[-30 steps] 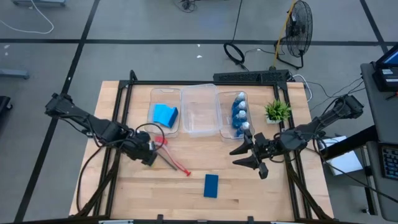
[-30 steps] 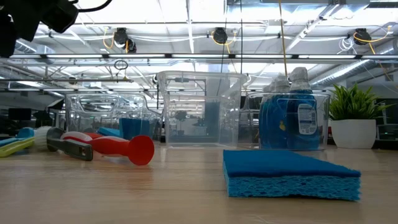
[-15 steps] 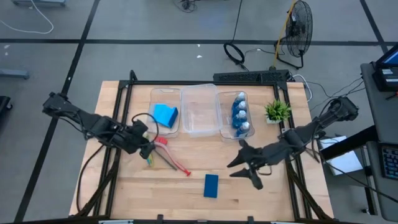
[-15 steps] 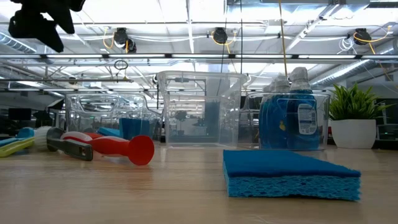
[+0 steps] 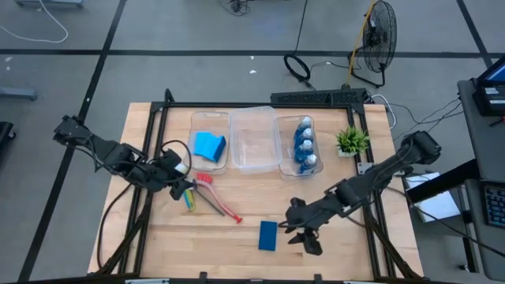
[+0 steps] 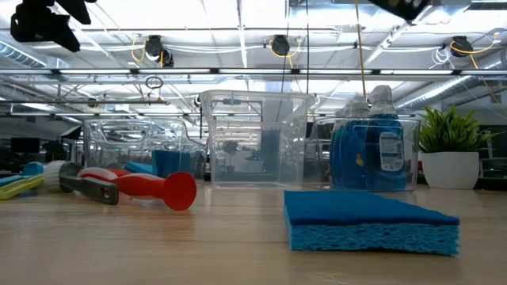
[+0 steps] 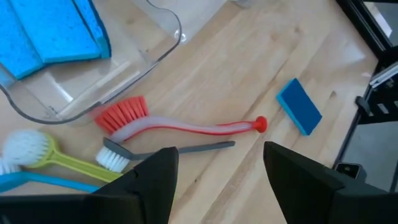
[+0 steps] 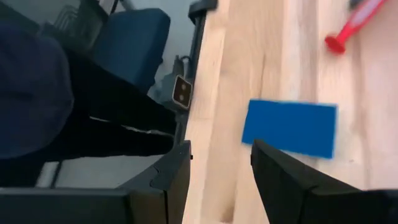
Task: Pick & Place Kitchen Sink Supplies
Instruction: Put the blue sponge into the left transparent bin
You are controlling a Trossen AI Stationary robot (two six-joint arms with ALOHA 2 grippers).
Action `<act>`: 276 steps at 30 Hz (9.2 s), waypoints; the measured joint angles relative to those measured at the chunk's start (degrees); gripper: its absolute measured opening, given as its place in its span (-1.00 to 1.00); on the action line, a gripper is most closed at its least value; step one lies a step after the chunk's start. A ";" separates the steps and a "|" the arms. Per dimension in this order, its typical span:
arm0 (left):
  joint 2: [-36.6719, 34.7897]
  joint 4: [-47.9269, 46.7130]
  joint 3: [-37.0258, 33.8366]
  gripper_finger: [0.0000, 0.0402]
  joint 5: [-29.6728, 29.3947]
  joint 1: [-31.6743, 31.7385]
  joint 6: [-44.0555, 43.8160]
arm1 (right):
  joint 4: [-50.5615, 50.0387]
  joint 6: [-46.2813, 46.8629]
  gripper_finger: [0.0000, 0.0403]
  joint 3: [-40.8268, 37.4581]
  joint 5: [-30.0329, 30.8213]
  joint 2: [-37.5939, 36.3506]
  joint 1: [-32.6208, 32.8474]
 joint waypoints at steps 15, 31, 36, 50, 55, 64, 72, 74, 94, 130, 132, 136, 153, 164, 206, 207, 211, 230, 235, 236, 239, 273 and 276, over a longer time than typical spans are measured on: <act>0.16 -0.01 0.00 0.20 -2.43 -0.95 -0.39 | 1.07 23.06 -0.23 -0.04 1.38 2.48 -0.19; 0.16 -0.03 0.00 0.20 -3.86 -0.93 0.57 | 2.95 37.82 -0.23 -4.22 2.66 5.36 -1.88; 0.16 -0.03 0.00 0.20 -3.88 -0.93 1.02 | 10.61 42.69 -0.23 -9.79 2.63 5.54 -1.98; 0.16 0.01 0.00 0.20 -3.03 -0.93 0.66 | 32.62 50.60 -0.23 -21.42 7.31 5.47 -1.94; 0.16 0.01 0.00 0.20 -2.85 -0.93 0.07 | 32.39 49.02 -0.23 -20.48 7.29 5.47 -1.61; 0.16 -0.01 0.00 0.20 -2.85 -0.93 0.33 | 26.05 36.59 -0.23 -10.36 1.70 10.80 -1.66; 0.16 0.02 0.00 0.20 -1.95 -0.93 1.24 | 7.03 30.91 -0.23 5.18 0.22 17.93 -3.42; 0.16 0.03 0.00 0.20 -1.36 -0.93 1.77 | 5.09 32.35 -0.23 6.42 1.43 18.06 -3.58; 0.16 0.03 0.00 0.20 -0.82 -0.93 3.11 | 3.61 35.22 -0.23 6.49 -2.18 21.76 -5.03; 0.18 0.58 0.00 0.20 -0.88 -0.93 2.71 | -3.97 -3.44 -0.23 6.49 -3.36 27.26 -9.18; 0.16 0.62 0.00 0.20 -0.88 -0.93 2.70 | -3.93 -3.35 -0.23 6.49 -3.40 27.61 -9.27; 0.16 0.69 0.00 0.20 -0.89 -0.93 2.60 | -3.88 -3.43 -0.23 6.51 -3.34 27.77 -9.35; 0.16 3.17 0.00 0.20 -1.50 -0.93 3.20 | -14.51 -5.56 -0.23 6.64 1.53 27.83 -8.67; 0.18 3.83 0.00 0.20 -2.94 -0.93 4.18 | -29.61 -2.03 -0.23 6.46 2.42 25.26 -7.29; 0.17 3.83 0.00 0.20 -6.96 -0.93 6.54 | 16.13 72.69 0.41 -23.22 1.23 7.53 1.14; 0.18 3.83 0.00 0.20 -6.96 -0.93 6.54 | 16.13 72.87 0.40 -23.39 1.26 7.53 1.15; 0.16 3.83 0.00 0.20 -6.98 -0.93 6.58 | 16.05 72.94 0.37 -23.41 2.09 7.52 1.01; 0.18 3.73 0.00 0.20 -8.98 -0.93 8.00 | 6.32 71.34 0.22 -23.30 5.59 8.63 -2.86; 0.18 3.70 0.00 0.20 -9.84 -0.93 7.98 | 5.31 71.32 0.11 -23.33 4.70 11.46 -2.75; 0.18 3.73 0.00 0.20 -9.90 -0.93 8.00 | 5.05 71.26 0.08 -23.37 4.40 11.70 -2.76; 0.16 3.70 0.00 0.20 -9.94 -0.92 8.05 | 3.52 71.12 -0.01 -23.38 4.33 11.95 -2.77; 0.18 12.58 0.00 0.20 -10.30 -0.93 14.85 | 7.78 50.99 -1.00 -23.68 18.60 -7.64 -2.31; 0.18 15.16 0.00 0.20 -10.26 -0.91 17.08 | 11.00 46.37 -1.00 -23.65 20.92 -9.19 -2.31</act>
